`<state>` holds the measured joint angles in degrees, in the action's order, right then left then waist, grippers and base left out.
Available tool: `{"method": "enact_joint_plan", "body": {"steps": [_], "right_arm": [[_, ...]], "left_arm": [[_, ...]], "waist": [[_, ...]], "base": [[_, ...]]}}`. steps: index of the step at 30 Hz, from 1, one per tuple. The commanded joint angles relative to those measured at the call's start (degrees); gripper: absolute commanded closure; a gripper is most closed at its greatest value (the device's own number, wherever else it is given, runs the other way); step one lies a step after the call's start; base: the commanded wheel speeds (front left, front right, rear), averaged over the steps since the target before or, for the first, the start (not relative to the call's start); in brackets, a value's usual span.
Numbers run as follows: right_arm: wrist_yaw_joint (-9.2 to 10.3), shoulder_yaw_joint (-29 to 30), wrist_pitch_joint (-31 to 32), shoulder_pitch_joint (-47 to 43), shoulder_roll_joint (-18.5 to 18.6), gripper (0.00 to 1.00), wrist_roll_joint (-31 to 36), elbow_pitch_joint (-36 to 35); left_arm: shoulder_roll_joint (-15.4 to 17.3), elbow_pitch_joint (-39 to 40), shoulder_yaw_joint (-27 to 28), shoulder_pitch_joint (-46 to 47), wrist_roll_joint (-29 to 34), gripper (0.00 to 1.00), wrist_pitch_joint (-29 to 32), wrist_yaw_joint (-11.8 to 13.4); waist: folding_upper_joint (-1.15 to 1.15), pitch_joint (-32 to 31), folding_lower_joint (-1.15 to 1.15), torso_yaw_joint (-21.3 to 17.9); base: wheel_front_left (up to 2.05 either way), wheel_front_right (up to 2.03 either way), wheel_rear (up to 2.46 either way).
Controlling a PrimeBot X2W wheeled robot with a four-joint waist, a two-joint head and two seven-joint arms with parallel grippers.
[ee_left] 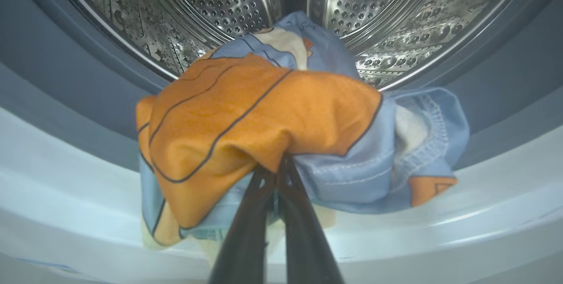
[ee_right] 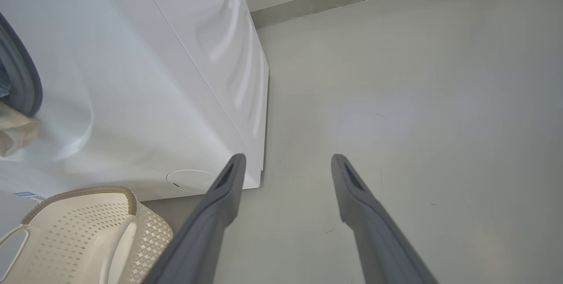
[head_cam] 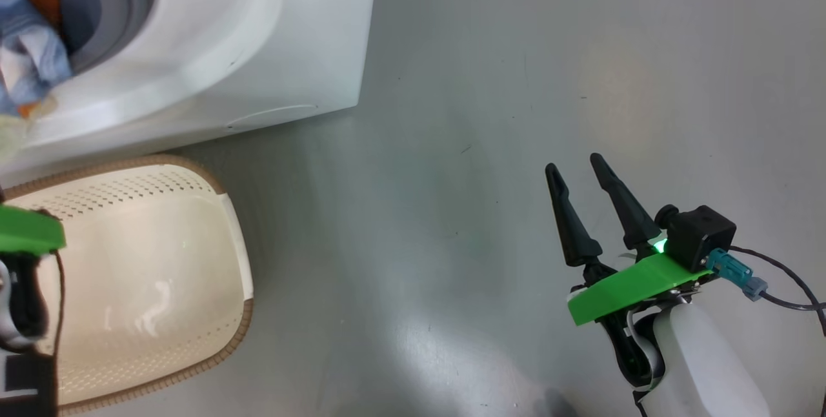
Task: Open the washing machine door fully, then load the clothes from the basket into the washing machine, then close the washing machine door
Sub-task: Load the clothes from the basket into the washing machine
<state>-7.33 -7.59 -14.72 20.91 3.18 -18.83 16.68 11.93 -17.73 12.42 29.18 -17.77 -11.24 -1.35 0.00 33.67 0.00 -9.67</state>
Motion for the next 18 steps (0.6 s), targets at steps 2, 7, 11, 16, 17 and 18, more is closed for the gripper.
{"method": "enact_joint_plan", "body": {"steps": [2,7,11,16,17,18], "right_arm": [[-0.16,-1.9,-0.3,-2.1,-0.3,0.00,-1.2,-0.9],[-0.16,-2.4,-0.3,-1.9,-0.3,0.00,-1.7,-0.8],[-0.16,-2.8,-0.3,-1.7,-0.3,0.00,-2.2,-0.8],[-0.16,-3.1,-0.3,-1.5,-0.3,0.00,-2.8,-0.7],[-0.16,-3.2,-0.3,-1.4,-0.3,0.00,-3.0,-0.7],[-0.16,-3.2,-0.3,-1.3,-0.3,0.00,-3.1,-0.8]], "left_arm": [[3.8,5.3,0.8,-0.2,1.2,1.00,2.7,0.3],[6.0,10.4,-0.3,2.5,1.7,1.00,7.8,0.3],[8.7,12.3,-0.4,6.9,1.3,1.00,12.8,0.1],[11.4,10.1,-0.6,13.0,-0.4,1.00,17.4,-1.2],[12.0,9.3,-0.6,14.2,-0.8,1.00,18.1,-1.4],[12.7,8.5,-0.6,15.5,-1.0,1.00,18.7,-1.7]], "waist": [[0.00,0.0,0.00,-0.3],[0.00,0.1,0.00,-0.9],[0.00,0.5,0.00,-1.6],[0.00,1.1,0.00,-2.5],[0.00,1.4,0.00,-2.7],[0.00,1.6,0.00,-2.9]], "base": [[0.00,0.00,0.00],[0.00,0.00,0.00],[0.00,0.00,0.00],[0.00,0.00,0.00],[0.00,0.00,0.00],[0.00,0.00,0.00]]}}
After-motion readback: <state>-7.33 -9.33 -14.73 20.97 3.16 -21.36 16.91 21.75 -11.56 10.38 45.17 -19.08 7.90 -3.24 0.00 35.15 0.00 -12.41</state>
